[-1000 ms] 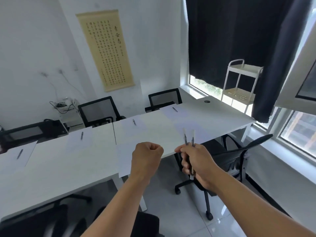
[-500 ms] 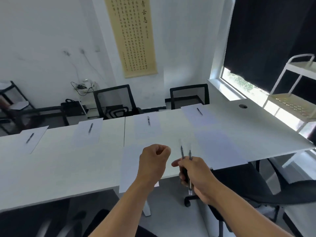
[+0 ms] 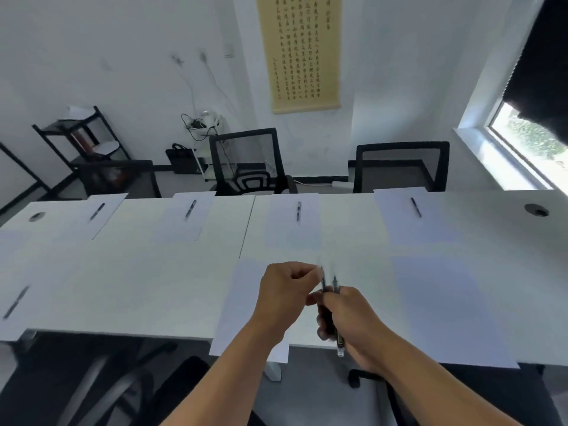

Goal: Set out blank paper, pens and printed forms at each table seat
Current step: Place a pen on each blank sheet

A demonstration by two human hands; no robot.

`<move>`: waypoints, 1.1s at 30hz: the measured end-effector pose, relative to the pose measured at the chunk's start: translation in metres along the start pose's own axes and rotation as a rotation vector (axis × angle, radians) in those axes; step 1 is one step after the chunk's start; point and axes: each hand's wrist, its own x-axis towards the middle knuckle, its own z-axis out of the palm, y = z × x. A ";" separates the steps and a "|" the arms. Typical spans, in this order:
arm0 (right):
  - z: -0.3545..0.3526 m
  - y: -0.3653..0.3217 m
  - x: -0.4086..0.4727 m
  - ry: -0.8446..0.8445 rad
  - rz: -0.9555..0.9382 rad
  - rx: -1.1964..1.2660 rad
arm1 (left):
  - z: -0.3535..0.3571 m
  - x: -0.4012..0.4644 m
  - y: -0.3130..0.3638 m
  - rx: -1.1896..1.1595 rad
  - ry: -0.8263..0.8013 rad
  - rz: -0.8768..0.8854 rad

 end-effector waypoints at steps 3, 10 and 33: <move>-0.006 0.004 0.021 -0.064 0.036 -0.045 | 0.002 0.017 -0.012 -0.015 0.035 -0.062; -0.002 0.016 0.059 -0.194 0.124 0.015 | 0.000 0.047 -0.038 0.024 0.107 -0.196; -0.011 0.069 0.165 -0.003 0.336 -0.028 | -0.032 0.179 -0.189 0.467 0.106 -0.522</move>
